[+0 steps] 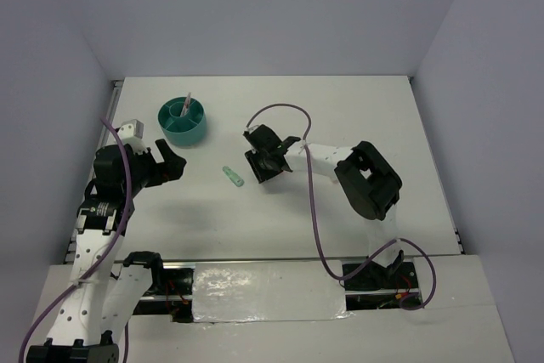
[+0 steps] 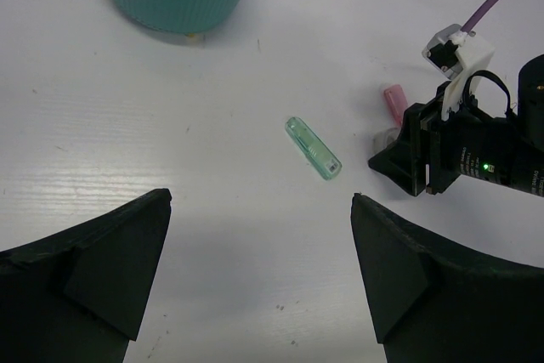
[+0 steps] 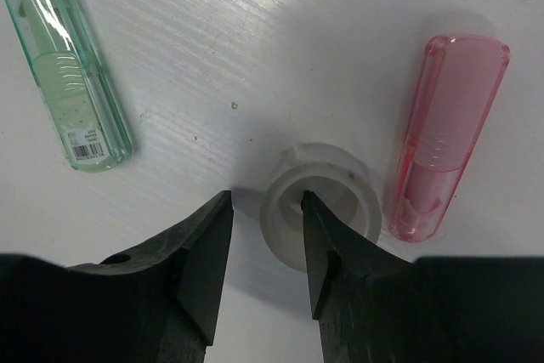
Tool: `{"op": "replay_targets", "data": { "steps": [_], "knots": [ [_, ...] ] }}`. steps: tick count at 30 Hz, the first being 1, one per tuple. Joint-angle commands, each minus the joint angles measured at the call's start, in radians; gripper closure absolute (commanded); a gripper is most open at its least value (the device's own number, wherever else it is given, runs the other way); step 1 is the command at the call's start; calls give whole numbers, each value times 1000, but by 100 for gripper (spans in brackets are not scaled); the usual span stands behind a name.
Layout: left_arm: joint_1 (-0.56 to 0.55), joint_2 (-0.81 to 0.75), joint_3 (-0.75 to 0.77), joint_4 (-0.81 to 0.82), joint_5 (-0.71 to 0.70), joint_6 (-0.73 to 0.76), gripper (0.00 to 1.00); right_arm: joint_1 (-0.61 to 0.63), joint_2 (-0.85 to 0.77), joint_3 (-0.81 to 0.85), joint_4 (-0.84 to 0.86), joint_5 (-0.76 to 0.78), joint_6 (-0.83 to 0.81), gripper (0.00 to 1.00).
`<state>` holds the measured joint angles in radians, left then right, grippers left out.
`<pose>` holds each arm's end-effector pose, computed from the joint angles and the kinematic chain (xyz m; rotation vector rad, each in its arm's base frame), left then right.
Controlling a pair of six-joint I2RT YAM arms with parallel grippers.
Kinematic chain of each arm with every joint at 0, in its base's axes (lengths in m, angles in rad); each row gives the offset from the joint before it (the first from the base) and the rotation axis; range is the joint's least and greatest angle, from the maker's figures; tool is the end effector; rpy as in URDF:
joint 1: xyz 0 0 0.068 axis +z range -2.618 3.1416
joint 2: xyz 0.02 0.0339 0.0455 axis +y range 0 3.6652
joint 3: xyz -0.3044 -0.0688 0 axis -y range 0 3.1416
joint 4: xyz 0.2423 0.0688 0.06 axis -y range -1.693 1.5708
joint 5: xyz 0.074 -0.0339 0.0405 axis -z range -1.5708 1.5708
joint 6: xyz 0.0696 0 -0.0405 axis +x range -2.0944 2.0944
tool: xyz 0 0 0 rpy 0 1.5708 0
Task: Sort the stationery into containers
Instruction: Pick up the stationery from the center of the board.
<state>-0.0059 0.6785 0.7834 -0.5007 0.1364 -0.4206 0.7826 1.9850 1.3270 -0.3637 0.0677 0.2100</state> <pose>0.1495 -0.0103 0.3345 -0.3201 1.9598 -0.4120 0.3194 0.3110 0.1691 -0.7143 2.5148 0.2728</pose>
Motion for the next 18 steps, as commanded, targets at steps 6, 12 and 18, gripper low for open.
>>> {"op": "replay_targets", "data": {
  "steps": [6,12,18],
  "knots": [
    [0,-13,22,44,22,16,1,-2,-15,-20,2,8,11,70],
    [1,19,17,63,80,-12,1,14,-149,-135,135,-93,-4,100],
    [-20,84,-55,227,363,-251,3,114,-472,-337,400,-311,-93,100]
  ]
}}
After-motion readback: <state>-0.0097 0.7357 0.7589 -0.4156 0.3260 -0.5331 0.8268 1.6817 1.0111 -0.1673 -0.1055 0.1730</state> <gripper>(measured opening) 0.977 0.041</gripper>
